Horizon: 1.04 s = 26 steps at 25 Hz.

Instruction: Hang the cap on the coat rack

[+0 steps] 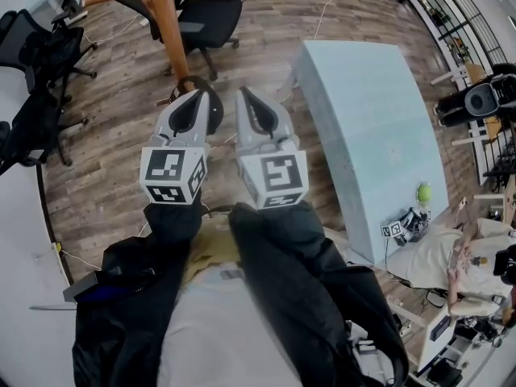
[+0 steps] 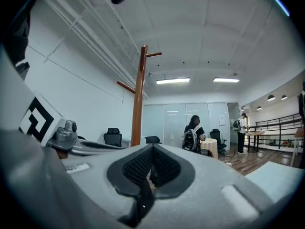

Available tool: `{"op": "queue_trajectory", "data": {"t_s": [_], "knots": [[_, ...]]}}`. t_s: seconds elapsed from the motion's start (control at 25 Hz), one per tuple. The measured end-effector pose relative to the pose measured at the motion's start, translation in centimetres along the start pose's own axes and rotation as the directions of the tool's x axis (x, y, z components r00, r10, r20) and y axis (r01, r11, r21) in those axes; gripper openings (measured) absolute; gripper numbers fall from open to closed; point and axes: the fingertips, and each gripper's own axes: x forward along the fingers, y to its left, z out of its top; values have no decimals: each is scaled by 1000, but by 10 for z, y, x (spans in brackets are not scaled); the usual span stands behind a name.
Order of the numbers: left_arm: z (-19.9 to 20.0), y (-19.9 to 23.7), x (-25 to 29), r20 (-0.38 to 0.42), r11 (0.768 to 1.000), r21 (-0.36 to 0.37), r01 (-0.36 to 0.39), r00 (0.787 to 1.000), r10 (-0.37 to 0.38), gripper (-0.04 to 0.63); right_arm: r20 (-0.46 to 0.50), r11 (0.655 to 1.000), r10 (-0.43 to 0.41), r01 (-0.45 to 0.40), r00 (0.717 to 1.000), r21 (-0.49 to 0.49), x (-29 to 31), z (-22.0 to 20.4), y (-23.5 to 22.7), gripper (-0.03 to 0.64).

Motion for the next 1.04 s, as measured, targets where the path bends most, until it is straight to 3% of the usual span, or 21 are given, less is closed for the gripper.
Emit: {"op": "queue_trajectory", "data": {"t_s": [1.04], "knots": [[-6, 0, -2, -12, 1000, -7, -11, 1000, 11, -2, -2, 1000, 3, -3, 1000, 11, -1, -5, 2, -3]]}}
